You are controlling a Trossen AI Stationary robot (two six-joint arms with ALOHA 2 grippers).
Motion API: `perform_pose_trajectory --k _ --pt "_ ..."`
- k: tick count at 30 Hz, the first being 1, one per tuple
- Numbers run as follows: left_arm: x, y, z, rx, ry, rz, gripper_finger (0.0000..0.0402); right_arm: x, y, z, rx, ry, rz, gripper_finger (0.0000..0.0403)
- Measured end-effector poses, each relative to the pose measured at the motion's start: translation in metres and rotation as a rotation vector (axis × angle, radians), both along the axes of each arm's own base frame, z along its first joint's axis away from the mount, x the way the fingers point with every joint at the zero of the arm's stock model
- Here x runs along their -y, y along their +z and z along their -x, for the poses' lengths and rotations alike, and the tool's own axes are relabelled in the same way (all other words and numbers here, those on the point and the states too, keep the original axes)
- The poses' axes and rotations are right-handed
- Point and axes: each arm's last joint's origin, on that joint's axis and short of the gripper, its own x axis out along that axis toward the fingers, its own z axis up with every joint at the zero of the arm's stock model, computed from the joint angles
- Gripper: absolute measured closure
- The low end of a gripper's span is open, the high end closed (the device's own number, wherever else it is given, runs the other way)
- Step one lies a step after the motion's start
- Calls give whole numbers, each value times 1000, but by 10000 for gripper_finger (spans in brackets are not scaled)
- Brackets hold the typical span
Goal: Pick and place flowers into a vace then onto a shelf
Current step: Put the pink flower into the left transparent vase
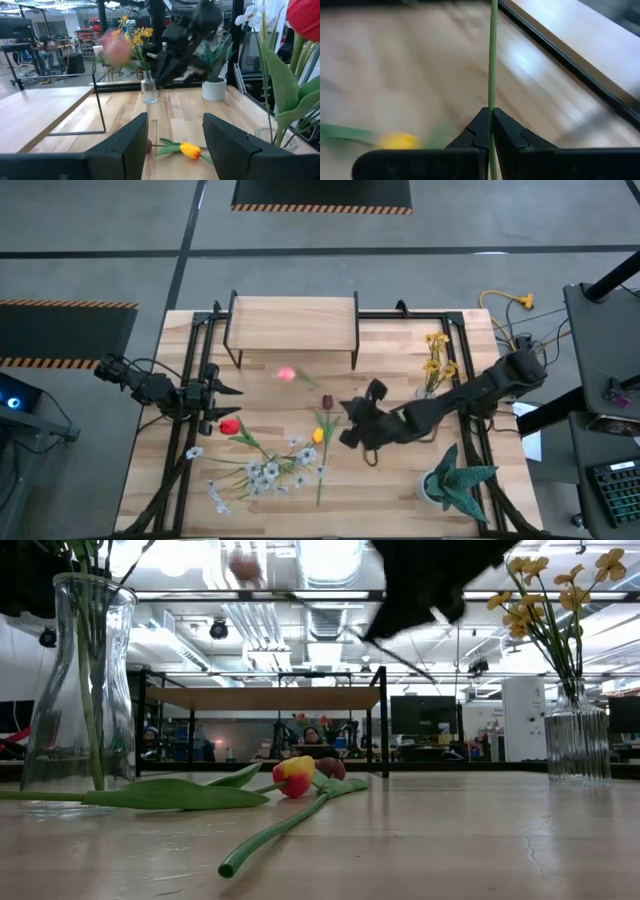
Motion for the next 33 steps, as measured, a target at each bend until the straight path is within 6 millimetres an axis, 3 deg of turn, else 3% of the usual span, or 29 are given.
perform_pose_trajectory --k 4,6,14,21,27,33 --pt "0 1 0 9 0 5 228 3 18 1 196 269 -36 395" --pt "0 1 0 11 0 6 228 11 19 7 286 321 -10 395" --pt "0 9 0 88 0 43 228 49 -1 22 650 559 77 394" --pt "0 15 -1 144 30 10 211 77 -22 5 611 532 93 394" --pt "1 26 -9 222 129 -82 151 81 -17 -18 635 613 119 394" --pt "7 43 -20 328 158 -105 109 86 -10 -29 648 607 140 394"
